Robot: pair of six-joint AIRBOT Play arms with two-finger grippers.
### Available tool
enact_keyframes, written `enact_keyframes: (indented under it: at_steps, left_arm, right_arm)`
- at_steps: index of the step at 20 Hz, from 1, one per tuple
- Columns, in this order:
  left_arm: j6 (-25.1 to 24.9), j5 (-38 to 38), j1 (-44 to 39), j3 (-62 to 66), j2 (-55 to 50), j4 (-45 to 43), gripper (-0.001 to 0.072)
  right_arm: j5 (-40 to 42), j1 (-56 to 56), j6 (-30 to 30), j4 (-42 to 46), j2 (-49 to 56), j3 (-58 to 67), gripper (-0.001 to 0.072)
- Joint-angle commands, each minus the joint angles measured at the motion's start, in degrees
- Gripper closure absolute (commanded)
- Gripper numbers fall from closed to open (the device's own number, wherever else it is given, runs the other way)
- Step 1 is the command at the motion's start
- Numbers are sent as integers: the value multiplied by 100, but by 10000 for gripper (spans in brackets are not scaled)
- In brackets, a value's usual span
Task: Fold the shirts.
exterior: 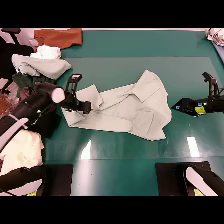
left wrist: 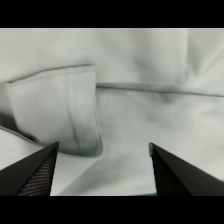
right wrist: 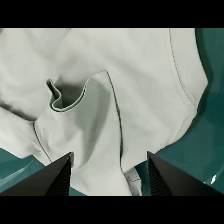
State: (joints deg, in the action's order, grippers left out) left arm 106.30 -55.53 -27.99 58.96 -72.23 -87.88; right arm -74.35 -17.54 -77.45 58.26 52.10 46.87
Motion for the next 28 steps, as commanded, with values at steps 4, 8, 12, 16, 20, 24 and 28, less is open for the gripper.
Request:
enact_keyframes:
  at_steps: [4, 8, 12, 16, 20, 24, 28]
  left_arm:
    - [1392, -48, -734, 238, -682, -1740, 71]
    - [1906, -103, -881, 243, -942, -2100, 71]
    - [2291, -103, -881, 247, -979, -2671, 73]
    - [2538, -42, -881, 247, -1110, -2839, 74]
    - [2581, -44, -881, 249, -1250, -2747, 174]
    - [2205, -772, -881, 557, -1246, -2809, 355]
    - [1829, -1464, -881, 920, -1237, -2782, 681]
  right_arm:
    - [17, -15, -4, -175, -109, -120, 181]
    - [9, -15, -4, -177, -109, -120, 182]
    - [-22, -9, -4, -179, -109, -120, 182]
    - [-24, -9, 0, -369, -111, -120, 182]
    - [-24, -11, 0, -433, -109, -120, 195]
    - [22, -11, -2, -431, -109, -120, 211]
    - [46, -11, -2, -407, -107, -120, 217]
